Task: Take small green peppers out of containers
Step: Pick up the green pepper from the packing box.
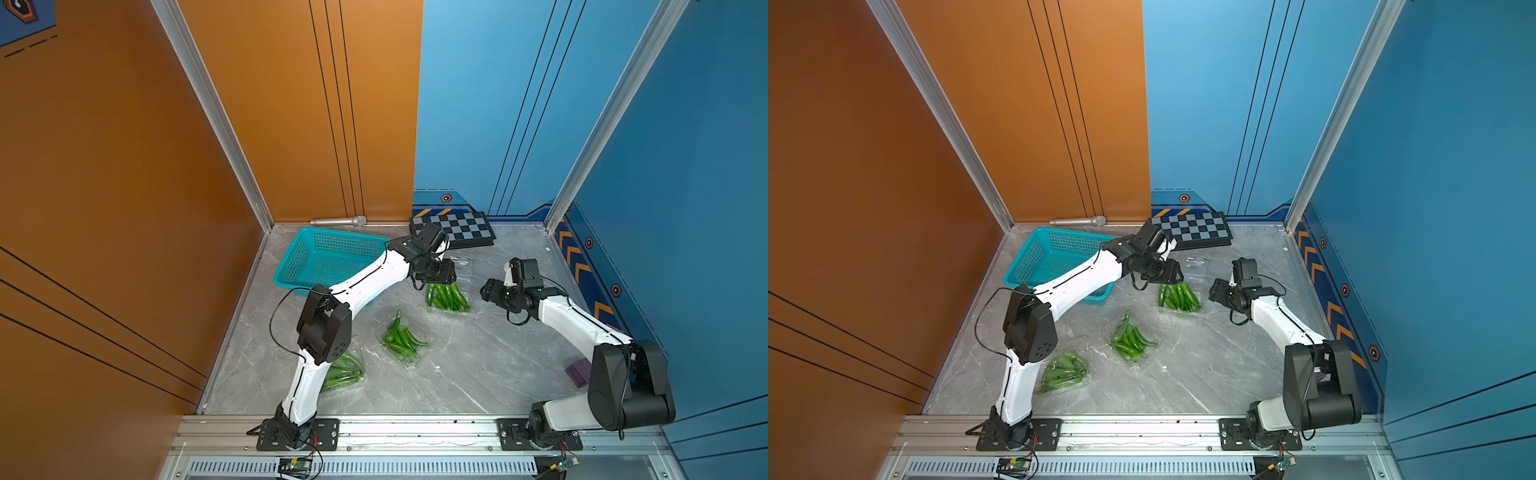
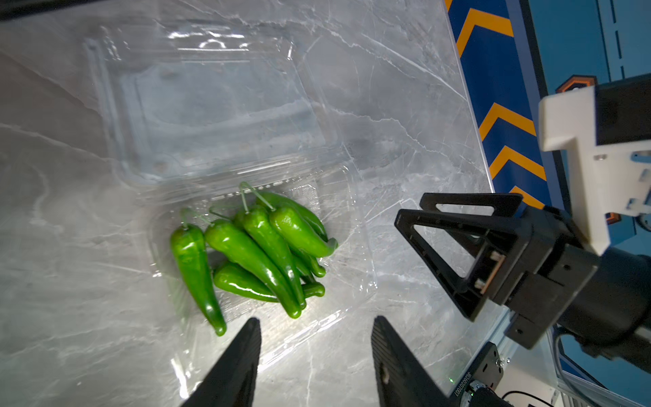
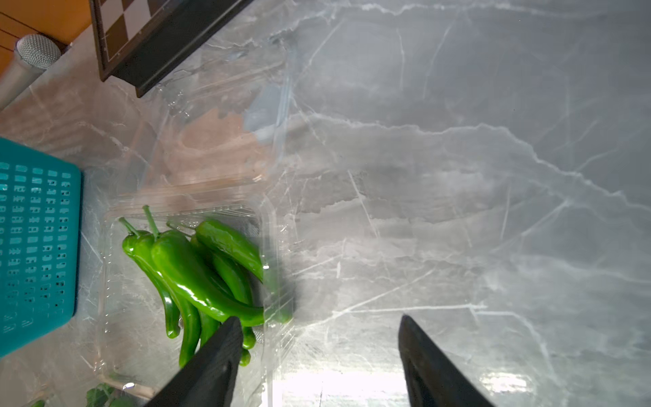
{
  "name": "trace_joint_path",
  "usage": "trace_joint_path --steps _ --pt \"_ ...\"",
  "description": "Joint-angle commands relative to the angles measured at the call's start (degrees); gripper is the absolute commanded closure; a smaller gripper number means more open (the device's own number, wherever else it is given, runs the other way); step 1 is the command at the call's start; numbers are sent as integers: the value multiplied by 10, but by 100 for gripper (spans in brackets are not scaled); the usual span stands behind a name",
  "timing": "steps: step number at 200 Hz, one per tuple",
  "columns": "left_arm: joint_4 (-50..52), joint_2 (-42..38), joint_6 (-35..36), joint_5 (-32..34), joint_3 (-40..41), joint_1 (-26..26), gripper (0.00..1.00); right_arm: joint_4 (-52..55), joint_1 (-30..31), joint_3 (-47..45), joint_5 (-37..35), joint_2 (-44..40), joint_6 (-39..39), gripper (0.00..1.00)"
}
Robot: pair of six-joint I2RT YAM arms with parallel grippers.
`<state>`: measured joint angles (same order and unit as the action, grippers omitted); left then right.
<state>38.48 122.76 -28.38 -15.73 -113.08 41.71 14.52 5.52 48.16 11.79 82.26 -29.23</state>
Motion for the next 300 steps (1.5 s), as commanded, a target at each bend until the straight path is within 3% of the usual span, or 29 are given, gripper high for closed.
trace_joint_path --steps 1,49,102,181,300 --pt "11 32 -10 -18 -28 4 48 -60 -10 -16 64 -4 -48 31" --pt "11 60 -21 -22 -41 13 50 -100 -10 -25 81 8 -76 32" --pt "11 104 -27 -27 -85 13 49 -165 -7 -31 104 56 -150 40" --pt "10 128 -29 -27 -92 5 50 -185 4 -31 105 87 -144 43" --pt "11 171 -31 -20 -129 1 51 -219 39 -31 94 121 -156 61"
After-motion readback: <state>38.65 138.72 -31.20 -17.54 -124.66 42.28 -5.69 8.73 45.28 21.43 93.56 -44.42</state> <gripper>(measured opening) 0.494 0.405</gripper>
